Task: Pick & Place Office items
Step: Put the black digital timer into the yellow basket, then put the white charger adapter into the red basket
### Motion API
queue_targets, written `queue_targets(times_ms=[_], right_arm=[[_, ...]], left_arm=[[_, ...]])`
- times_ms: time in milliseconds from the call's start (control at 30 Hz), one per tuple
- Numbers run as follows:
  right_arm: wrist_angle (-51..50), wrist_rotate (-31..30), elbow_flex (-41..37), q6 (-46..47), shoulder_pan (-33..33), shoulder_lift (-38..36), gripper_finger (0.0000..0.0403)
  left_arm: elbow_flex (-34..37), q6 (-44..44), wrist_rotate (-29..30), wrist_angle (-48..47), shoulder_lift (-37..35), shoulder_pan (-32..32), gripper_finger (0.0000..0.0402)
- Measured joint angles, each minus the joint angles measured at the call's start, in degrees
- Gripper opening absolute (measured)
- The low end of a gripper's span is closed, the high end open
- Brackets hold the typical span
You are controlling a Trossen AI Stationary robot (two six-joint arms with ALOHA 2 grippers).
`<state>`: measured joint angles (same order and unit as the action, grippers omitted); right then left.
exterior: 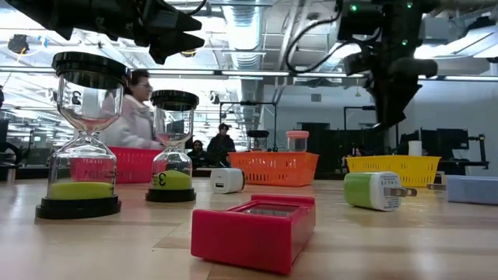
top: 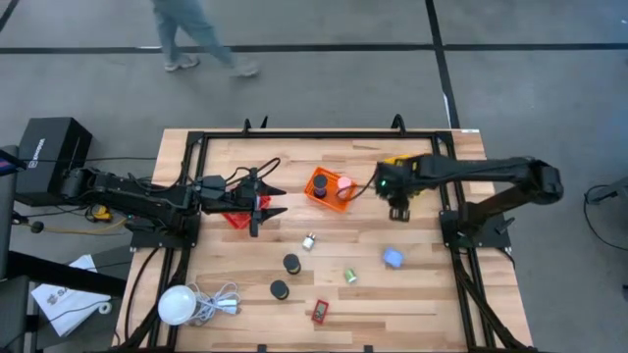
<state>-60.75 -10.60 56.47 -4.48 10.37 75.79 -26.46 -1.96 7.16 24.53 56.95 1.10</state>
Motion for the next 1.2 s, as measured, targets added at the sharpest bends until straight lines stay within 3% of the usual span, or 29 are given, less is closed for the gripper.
queue_targets(times_ms=[167,300,567,767,1200], right_arm=[[-2.64,-0.02,-0.55,-0.53,8.17,-2.26,0.0142],[-2.69,0.05,-0.55,-2.61,13.95,-2.2,0.0151],[-0.26,0.22,-0.55,-3.6,22.81,3.61,0.0162],[0.59,6.16,-0.55,-5.81,24.26,9.85,0.0152],[1.23,5.73,-0.55,-7.88,23.82,14.58,0.0228]], left_arm=[[0.0,0.0,0.0,0.02,0.0,0.11,0.0218],[0.0,-0.02,0.0,0.04,0.0,0.13,0.0218],[0.0,-0.02,0.0,0.13,0.0,0.13,0.0218],[0.0,-0.01,-0.04,0.14,0.0,0.11,0.0218],[0.0,-0.01,-0.38,0.13,0.0,0.11,0.0218]])
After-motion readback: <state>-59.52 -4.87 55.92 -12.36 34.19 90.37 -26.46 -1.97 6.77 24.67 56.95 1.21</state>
